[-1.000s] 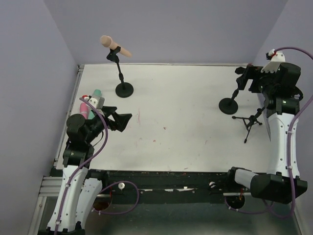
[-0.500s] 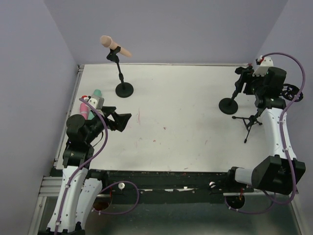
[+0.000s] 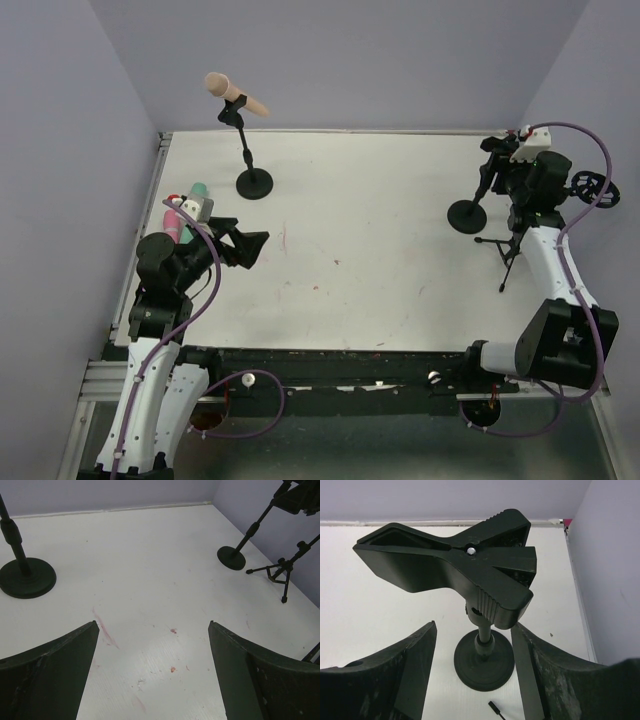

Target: Attach the microphones to the stand

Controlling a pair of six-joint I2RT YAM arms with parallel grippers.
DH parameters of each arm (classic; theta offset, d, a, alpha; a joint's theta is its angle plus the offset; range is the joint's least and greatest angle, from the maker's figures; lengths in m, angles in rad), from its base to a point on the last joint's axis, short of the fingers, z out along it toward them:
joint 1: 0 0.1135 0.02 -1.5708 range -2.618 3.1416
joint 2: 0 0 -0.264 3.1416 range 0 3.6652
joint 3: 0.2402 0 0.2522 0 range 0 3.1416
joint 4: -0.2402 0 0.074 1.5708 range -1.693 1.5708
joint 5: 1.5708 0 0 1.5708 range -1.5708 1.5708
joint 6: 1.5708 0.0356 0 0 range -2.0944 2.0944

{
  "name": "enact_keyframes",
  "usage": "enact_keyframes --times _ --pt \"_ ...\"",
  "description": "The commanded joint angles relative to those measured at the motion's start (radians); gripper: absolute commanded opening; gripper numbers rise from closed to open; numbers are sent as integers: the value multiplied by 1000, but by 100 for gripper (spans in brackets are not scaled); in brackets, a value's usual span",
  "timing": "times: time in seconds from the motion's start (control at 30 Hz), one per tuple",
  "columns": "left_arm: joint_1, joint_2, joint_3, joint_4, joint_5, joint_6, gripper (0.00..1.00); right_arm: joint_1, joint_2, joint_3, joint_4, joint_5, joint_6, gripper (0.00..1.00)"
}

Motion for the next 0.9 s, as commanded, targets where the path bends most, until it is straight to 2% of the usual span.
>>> enact_keyframes --times 0.0,0.23,0.47,0.57,0.7,0.87 --pt "-4 1 7 -10 -9 7 98 -3 27 -42 195 16 20 68" --pt "-4 7 5 -9 -12 9 98 -4 53 -82 327 19 39 59" --pt "-4 10 7 -10 -10 9 98 -3 49 -107 360 -34 31 35" --pt "-4 13 7 -10 -12 9 98 -4 41 -104 341 -109 40 25" --pt "-4 15 7 -8 -12 9 98 8 24 -61 253 -279 69 23" --pt "-4 22 4 -8 -17 10 98 98 -2 19 109 -474 125 20"
